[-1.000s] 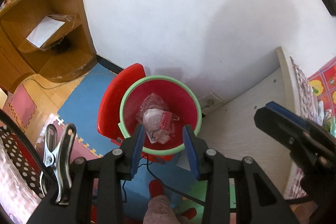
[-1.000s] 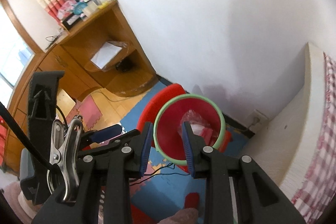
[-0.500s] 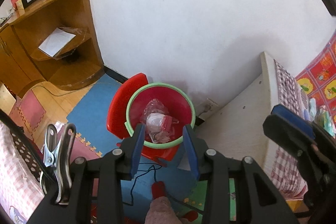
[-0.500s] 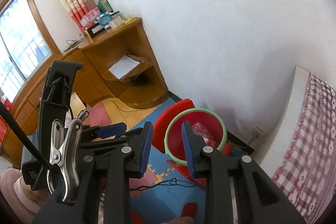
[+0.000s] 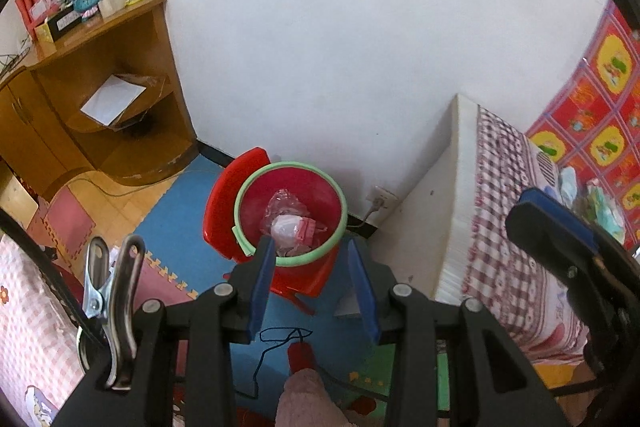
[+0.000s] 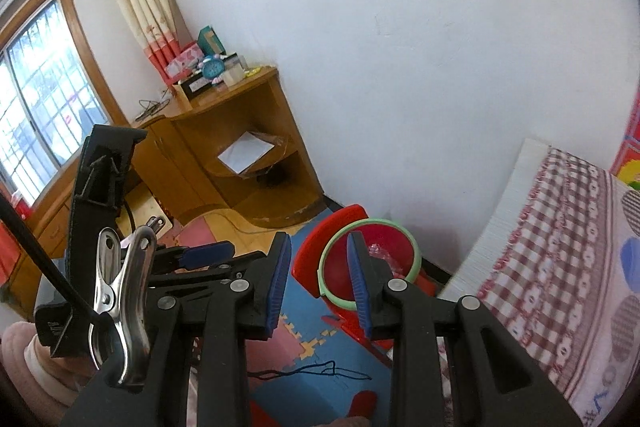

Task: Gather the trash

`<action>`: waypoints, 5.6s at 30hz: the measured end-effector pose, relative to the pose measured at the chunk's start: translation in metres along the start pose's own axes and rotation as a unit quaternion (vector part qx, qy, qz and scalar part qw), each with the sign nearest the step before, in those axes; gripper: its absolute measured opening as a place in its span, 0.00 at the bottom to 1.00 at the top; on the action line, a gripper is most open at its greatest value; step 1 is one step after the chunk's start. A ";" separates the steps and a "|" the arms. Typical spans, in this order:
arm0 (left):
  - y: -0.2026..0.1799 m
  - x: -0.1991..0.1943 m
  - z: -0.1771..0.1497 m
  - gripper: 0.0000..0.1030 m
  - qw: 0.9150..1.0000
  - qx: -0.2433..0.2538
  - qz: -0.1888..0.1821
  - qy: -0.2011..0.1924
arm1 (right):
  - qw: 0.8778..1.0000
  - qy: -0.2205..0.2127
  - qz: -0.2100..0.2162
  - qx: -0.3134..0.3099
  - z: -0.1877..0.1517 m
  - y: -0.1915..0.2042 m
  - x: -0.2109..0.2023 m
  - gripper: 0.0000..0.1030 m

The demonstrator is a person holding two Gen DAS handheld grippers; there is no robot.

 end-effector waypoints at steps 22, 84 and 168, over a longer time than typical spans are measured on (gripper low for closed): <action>-0.141 -0.059 -0.027 0.39 0.996 0.064 -0.054 -0.013 | 0.996 -0.061 -0.052 0.038 -0.028 -0.070 -0.143 0.30; -0.663 0.030 -0.008 0.52 0.889 0.378 -0.252 0.060 | 0.908 -0.121 -0.303 0.264 -0.112 -0.412 -0.393 0.35; -0.645 0.031 -0.011 0.13 0.958 0.230 -0.167 0.045 | 0.933 -0.104 -0.259 0.227 -0.087 -0.584 -0.389 0.04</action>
Point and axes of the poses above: each gripper's, at about its wrist camera, not at the fingertips, and x roughly the way its jaws point, y to its left, z to its top, the point moved 2 cm from there along x, roughly the way its jaws point, and after that the axes turned 5 degrees about -y, right-handed, at the moved point
